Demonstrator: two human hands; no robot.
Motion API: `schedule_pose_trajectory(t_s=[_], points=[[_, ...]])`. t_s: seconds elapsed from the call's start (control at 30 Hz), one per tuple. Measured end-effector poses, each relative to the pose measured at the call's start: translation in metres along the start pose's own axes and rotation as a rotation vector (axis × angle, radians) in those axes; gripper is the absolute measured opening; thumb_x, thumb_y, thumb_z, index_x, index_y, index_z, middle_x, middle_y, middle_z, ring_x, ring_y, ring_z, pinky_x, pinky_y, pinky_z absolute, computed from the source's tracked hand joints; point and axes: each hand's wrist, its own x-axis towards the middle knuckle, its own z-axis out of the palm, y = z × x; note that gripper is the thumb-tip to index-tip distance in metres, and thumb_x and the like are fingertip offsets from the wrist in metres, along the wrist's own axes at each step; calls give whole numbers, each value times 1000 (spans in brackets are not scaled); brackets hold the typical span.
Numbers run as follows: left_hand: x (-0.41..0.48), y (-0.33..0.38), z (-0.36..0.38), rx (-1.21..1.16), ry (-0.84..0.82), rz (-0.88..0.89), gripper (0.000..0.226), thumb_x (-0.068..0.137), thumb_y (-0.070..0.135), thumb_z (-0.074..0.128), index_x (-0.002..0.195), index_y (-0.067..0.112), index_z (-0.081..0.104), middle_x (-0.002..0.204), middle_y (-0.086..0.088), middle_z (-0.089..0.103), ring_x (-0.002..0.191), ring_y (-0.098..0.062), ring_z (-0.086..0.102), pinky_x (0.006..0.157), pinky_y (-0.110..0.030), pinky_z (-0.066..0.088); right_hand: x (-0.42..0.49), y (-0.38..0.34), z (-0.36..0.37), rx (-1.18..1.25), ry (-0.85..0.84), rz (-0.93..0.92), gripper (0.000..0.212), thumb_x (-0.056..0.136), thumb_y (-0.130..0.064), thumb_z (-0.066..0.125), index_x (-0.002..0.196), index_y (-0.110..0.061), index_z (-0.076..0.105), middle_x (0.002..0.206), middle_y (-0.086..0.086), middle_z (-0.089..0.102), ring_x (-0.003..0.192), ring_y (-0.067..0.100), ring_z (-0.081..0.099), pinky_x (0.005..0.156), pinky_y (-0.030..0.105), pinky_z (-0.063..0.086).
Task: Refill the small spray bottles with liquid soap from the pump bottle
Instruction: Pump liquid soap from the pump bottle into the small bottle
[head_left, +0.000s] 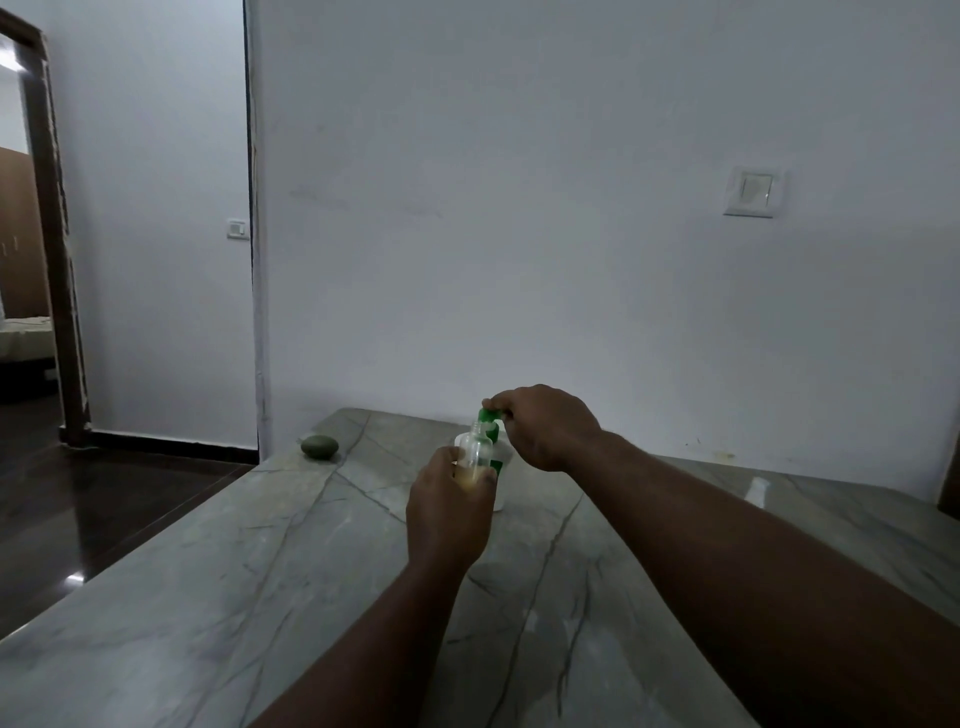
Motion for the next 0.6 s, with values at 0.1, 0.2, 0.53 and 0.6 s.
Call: schedule_pose_trajectory(t_s=[0.1,0.2,0.53,0.6], points=[[0,2,-1,-11,8,0,19,91,37,74,101,34,58,88,13,66,79,-4,62,60,-25,44,1,3,-4,27,10,-13,43,103,-22,41,138,-38,61,141,-4,63,125,24,59,98,41,51],[1,2,0,-15,7,-1,20,91,36,74,104,32,61,90,13,66,80,-4,61,61,-24,44,3,5,-5,62,-3,-5,41,104,-23,41,137,-36,62,141,-4,63,125,24,59,100,42,51],[1,2,2,-19,9,-4,26,91,37,75,108,36,56,91,16,61,81,-2,60,64,-22,48,6,11,6,195,41,-22,31,90,-35,74,117,-26,61,114,-4,67,99,21,63,85,41,54],[3,1,3,-22,4,-17,29,91,36,76,115,30,61,97,13,64,83,-4,62,64,-21,47,9,10,11,219,80,-9,26,91,-29,72,112,-24,58,107,-4,67,95,24,62,83,42,54]])
